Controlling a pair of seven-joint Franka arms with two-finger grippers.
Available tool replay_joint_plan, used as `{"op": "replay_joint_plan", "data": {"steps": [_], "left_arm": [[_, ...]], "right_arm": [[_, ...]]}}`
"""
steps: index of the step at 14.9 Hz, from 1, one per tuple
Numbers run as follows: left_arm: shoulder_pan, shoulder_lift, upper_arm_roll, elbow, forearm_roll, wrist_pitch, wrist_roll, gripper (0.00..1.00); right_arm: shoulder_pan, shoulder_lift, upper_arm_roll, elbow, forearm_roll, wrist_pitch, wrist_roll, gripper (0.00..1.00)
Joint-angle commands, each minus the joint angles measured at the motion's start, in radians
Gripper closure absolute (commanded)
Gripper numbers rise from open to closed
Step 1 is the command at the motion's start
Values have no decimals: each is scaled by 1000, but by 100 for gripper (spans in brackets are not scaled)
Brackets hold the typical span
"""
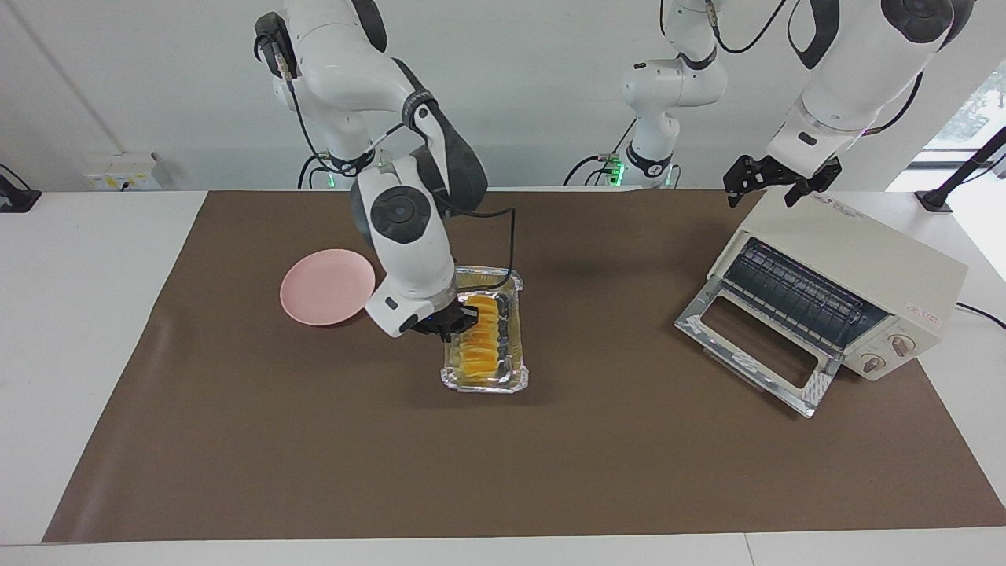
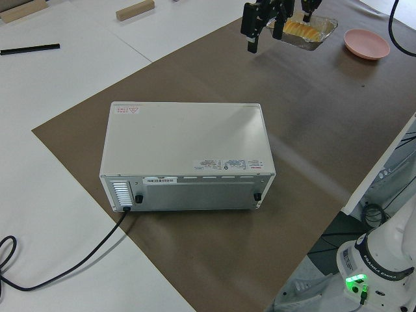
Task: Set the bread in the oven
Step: 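Grasp the foil tray with the right gripper and slide it toward the oven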
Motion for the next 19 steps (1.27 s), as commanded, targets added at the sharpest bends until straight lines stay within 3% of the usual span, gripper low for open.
{"op": "replay_joint_plan", "data": {"steps": [1,4,10,11,19], "left_arm": [[11,-29,-2,-27,-15,1,10,0],[11,-29,-2,-27,-15,1,10,0],[11,-29,-2,-27,-15,1,10,0],[11,-29,-2,-27,-15,1,10,0],[11,-29,-2,-27,-15,1,10,0]], "right_arm": [[56,-8,-3,-115,14,151,43,100],[96,-22,-5,-202,13,259,100,100],[110,-43,-5,-281,8,342,101,100],[112,-49,-5,-292,5,347,103,1],[78,-90,-52,-268,2,264,140,0]]}}
